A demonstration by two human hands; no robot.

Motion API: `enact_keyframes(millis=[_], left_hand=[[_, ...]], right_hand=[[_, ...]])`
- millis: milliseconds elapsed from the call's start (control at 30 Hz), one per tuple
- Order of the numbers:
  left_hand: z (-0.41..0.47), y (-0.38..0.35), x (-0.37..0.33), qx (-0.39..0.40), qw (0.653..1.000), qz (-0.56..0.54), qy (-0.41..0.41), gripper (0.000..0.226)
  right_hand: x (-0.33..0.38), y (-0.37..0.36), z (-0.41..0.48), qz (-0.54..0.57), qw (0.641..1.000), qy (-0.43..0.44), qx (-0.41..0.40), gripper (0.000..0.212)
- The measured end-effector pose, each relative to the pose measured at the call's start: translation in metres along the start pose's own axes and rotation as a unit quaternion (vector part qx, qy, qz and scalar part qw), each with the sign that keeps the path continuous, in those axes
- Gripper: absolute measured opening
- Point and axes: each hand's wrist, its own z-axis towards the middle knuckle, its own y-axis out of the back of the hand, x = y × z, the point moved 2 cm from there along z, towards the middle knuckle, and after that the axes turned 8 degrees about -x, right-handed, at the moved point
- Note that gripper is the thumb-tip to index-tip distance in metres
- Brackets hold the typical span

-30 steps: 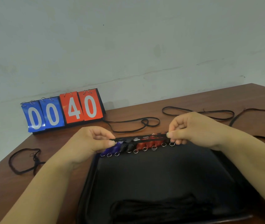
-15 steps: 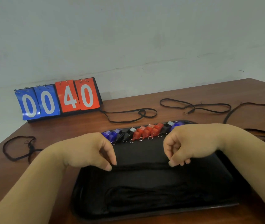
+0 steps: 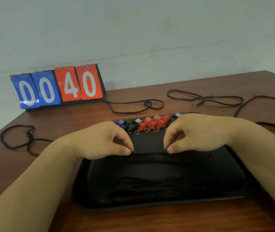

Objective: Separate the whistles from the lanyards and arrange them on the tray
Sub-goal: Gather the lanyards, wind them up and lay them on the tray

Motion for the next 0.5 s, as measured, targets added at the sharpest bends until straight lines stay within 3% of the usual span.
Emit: enact_keyframes(millis=[500], left_hand=[[-0.0062, -0.0111, -0.0091, 0.109, 0.992, -0.05, -0.03, 0.015]], right_hand=[[0.006, -0.0061, -0.0051, 0.037, 0.99, 0.025, 0.134, 0.02]])
